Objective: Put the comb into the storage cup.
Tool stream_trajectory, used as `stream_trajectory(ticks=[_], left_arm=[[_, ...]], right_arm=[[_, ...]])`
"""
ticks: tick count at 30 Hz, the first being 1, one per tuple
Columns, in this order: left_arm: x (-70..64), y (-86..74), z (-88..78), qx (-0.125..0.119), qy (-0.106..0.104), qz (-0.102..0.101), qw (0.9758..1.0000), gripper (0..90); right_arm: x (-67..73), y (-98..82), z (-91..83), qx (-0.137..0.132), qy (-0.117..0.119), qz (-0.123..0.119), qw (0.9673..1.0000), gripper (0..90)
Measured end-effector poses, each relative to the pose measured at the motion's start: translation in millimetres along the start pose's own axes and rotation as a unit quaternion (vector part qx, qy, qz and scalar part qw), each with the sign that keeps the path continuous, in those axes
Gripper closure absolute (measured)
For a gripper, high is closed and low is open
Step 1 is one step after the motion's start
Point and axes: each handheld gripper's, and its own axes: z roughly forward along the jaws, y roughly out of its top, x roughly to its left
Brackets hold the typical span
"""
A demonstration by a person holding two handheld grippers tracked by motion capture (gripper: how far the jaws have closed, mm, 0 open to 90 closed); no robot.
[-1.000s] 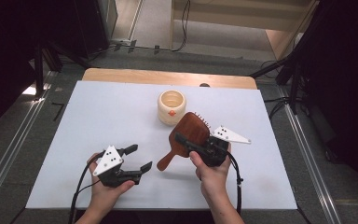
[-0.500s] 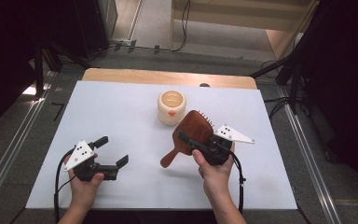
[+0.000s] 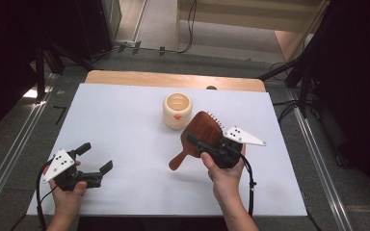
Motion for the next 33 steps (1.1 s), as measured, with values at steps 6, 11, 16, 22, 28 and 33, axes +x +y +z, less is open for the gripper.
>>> stream_trajectory(ticks=[6, 11, 16, 22, 28, 33], left_arm=[[7.4, -2.9, -8.3, 0.005, 0.008, 0.003, 0.9999, 0.0], [13.2, -4.8, -12.2, -0.002, 0.016, -0.009, 0.9998, 0.0], [15.0, -8.2, -13.0, -0.012, 0.020, -0.023, 0.9995, 0.0], [13.9, -8.9, -12.4, -0.012, 0.016, -0.018, 0.9996, 0.0], [14.1, -9.3, -11.8, -0.011, 0.014, -0.018, 0.9997, 0.0], [15.0, -9.5, -12.5, -0.015, 0.014, -0.022, 0.9995, 0.0]], right_arm=[[-2.3, 5.0, -1.2, 0.002, -0.009, -0.006, 0.9999, 50.3], [-4.3, 10.4, -2.2, 0.000, -0.010, -0.012, 0.9999, 50.3], [-7.4, 12.4, -0.9, -0.003, -0.018, -0.022, 0.9996, 50.3], [-16.4, 13.1, 5.3, -0.001, -0.020, -0.009, 0.9998, 50.3], [-13.6, 22.8, 8.4, -0.002, -0.022, -0.019, 0.9996, 50.3], [-12.8, 31.5, 10.7, -0.008, -0.023, -0.026, 0.9994, 50.3]])
